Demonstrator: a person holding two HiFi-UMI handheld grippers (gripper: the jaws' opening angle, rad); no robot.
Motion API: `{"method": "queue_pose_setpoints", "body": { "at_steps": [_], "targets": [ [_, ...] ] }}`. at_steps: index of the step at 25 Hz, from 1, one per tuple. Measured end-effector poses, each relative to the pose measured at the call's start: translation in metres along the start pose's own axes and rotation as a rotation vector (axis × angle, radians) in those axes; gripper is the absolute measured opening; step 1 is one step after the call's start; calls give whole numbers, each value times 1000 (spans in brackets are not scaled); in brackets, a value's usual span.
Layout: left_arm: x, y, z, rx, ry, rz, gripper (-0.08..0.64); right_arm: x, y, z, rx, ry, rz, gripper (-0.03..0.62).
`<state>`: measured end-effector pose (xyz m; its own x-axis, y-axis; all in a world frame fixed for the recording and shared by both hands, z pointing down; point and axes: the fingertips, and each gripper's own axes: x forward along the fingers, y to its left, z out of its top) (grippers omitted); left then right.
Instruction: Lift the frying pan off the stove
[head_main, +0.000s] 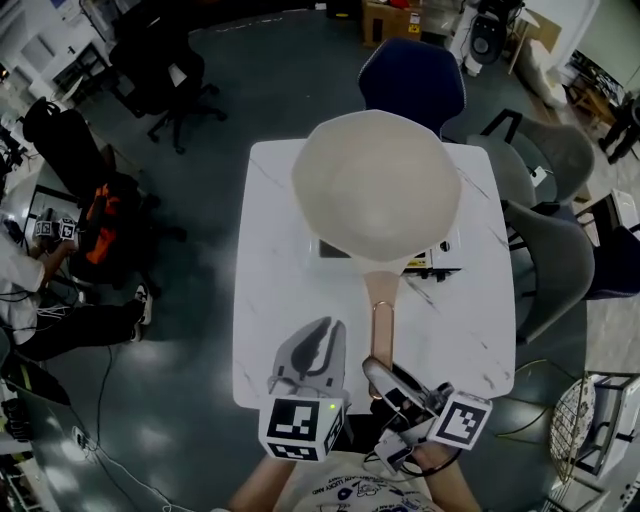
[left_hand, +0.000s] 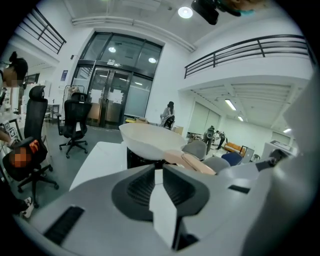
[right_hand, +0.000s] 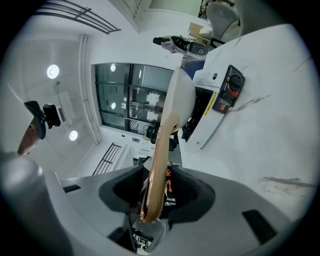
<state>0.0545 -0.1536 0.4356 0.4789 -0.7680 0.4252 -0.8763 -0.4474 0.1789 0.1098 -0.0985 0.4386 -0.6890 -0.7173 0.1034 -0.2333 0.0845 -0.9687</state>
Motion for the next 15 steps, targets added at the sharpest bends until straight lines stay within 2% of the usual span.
{"method": "queue_pose_setpoints", "body": {
  "at_steps": [7,11,15],
  "targets": [
    [5,3,0,-27,11,-3,57,3,2,1,-9,48,35,172],
    [11,4,3,-36,7,-10,57,4,1,1,-5,64,47,136],
    [16,5,2,-95,25,-43,57,5,2,0,5,78,60,132]
  ]
}}
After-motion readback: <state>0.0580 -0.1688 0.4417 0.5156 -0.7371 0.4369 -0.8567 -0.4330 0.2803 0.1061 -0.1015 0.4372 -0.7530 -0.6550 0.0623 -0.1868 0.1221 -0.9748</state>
